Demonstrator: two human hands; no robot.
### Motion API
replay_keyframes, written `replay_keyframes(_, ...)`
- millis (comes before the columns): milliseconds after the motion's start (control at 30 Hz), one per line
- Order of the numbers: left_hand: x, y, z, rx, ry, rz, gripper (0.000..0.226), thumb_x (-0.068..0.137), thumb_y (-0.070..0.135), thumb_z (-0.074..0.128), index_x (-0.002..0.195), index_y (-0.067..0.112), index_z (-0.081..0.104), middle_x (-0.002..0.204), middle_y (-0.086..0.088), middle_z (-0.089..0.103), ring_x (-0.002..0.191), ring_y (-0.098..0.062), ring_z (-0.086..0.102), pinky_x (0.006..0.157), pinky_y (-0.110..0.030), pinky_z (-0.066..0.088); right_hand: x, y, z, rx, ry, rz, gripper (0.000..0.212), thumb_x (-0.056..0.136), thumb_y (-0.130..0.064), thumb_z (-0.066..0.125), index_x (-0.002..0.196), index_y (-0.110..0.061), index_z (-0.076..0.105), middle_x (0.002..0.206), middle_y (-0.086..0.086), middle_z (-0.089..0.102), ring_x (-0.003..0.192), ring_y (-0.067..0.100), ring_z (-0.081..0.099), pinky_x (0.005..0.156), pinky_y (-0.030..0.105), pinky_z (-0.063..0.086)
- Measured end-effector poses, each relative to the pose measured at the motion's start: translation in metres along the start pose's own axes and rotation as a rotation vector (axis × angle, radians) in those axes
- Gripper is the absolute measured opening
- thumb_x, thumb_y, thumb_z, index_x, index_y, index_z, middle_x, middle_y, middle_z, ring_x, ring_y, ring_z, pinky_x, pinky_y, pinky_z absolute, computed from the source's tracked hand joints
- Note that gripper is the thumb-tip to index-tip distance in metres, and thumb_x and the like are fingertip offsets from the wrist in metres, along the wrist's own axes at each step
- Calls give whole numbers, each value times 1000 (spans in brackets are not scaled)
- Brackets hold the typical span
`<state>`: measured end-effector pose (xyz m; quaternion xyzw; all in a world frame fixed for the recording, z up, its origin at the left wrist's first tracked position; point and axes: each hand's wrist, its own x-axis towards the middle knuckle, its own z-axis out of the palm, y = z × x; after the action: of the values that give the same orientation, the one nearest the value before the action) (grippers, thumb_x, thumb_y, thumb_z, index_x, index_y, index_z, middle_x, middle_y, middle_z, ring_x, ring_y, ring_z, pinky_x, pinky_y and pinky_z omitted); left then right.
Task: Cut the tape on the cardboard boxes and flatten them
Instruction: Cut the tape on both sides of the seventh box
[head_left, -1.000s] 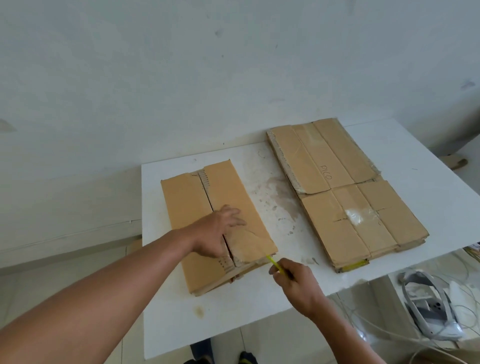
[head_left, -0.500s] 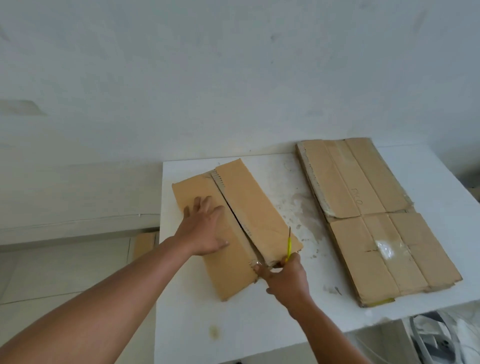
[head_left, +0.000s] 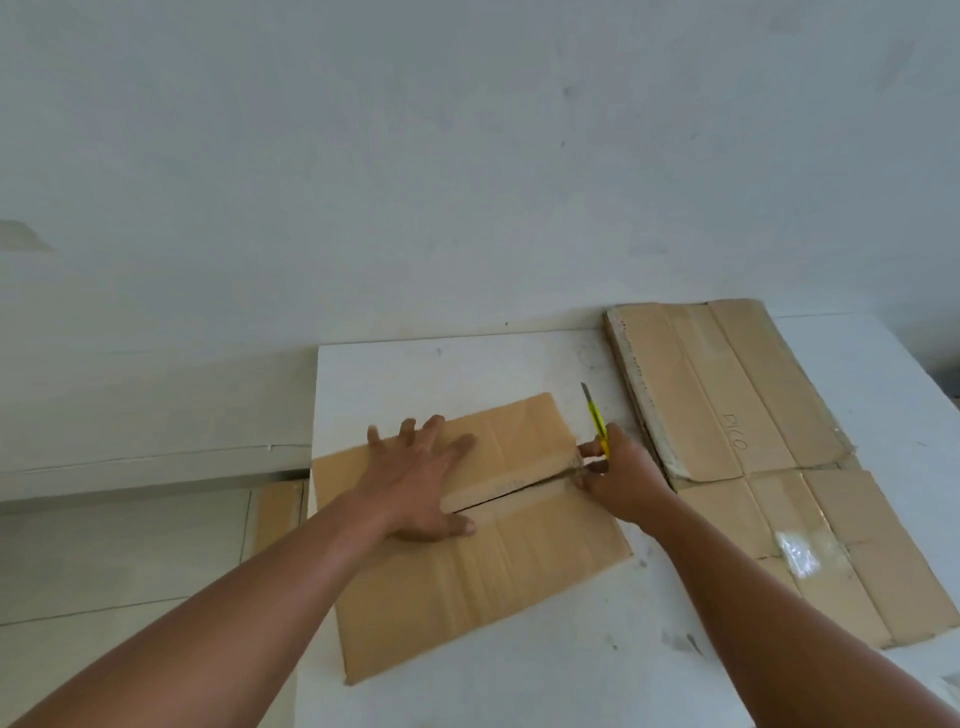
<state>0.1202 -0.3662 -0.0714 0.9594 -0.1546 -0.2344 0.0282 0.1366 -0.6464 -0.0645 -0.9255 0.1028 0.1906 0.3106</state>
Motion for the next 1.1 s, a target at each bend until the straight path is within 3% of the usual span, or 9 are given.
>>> replay_keyframes(167, 2, 3, 8, -91, 68, -194, 107, 70, 88, 50, 154, 46, -3, 163, -3, -2, 145, -36, 19, 111, -66, 25, 35, -23, -6, -100, 79, -58, 30, 86, -32, 73, 93, -19, 47, 90, 0, 62, 79, 20, 62, 68, 39, 55)
replay_keyframes(267, 0, 19, 9, -154, 56, -330, 108, 73, 86, 50, 156, 42, -4, 162, -4, -2, 143, -37, 22, 109, -67, 27, 38, -28, -11, -171, 126, -155, 28, 91, -30, 68, 98, -16, 45, 99, -2, 52, 94, 22, 55, 74, 34, 45)
replay_keyframes(400, 1, 45, 12, -253, 78, -525, 112, 69, 91, 47, 155, 40, -2, 159, -5, 5, 138, -39, 29, 103, -68, 34, 22, -16, -10, -289, 171, -219, 36, 88, -36, 67, 108, -14, 47, 115, 5, 45, 110, 25, 47, 95, 37, 44)
replay_keyframes(500, 5, 70, 11, -368, 94, -700, 119, 66, 95, 45, 157, 33, 0, 159, -6, 7, 136, -40, 32, 100, -66, 38, -6, -4, -1, -219, 64, -151, 54, 82, -49, 70, 114, -14, 45, 120, 5, 38, 113, 26, 47, 99, 40, 45)
replay_keyframes(600, 9, 91, 10, -495, 91, -823, 123, 68, 94, 45, 159, 27, -5, 164, -6, 0, 139, -41, 31, 101, -64, 38, -27, 4, 10, -139, -123, -126, 61, 79, -50, 74, 116, -15, 39, 119, 2, 31, 107, 25, 53, 92, 34, 50)
replay_keyframes(700, 4, 96, 7, -557, 74, -805, 125, 72, 86, 55, 159, 22, -6, 165, -7, -8, 141, -41, 30, 104, -59, 41, -22, 5, 8, -137, -168, -172, 63, 79, -46, 77, 116, -14, 37, 119, 2, 32, 104, 25, 57, 89, 34, 52)
replay_keyframes(800, -12, 90, 2, -567, 38, -656, 127, 72, 73, 72, 159, 24, -6, 164, -8, -23, 147, -43, 24, 113, -54, 38, 1, -5, -2, -165, -128, -218, 63, 80, -42, 78, 119, -12, 39, 122, 4, 39, 110, 27, 57, 90, 38, 52)
replay_keyframes(1000, -40, 90, 11, -507, -100, -409, 137, 65, 62, 85, 157, 39, -14, 155, 3, -45, 152, -40, -17, 120, -57, 25, 29, -31, -11, -295, -116, -259, 68, 78, -38, 81, 122, -9, 39, 126, 8, 43, 119, 28, 48, 98, 40, 47)
replay_keyframes(1100, -38, 90, 8, -364, -123, -368, 141, 63, 62, 87, 156, 38, -17, 155, -5, -45, 144, -45, -33, 120, -65, 6, 18, -41, -8, -370, 4, -355, 44, 87, -28, 67, 118, -11, 39, 122, 9, 42, 114, 27, 46, 95, 37, 45)
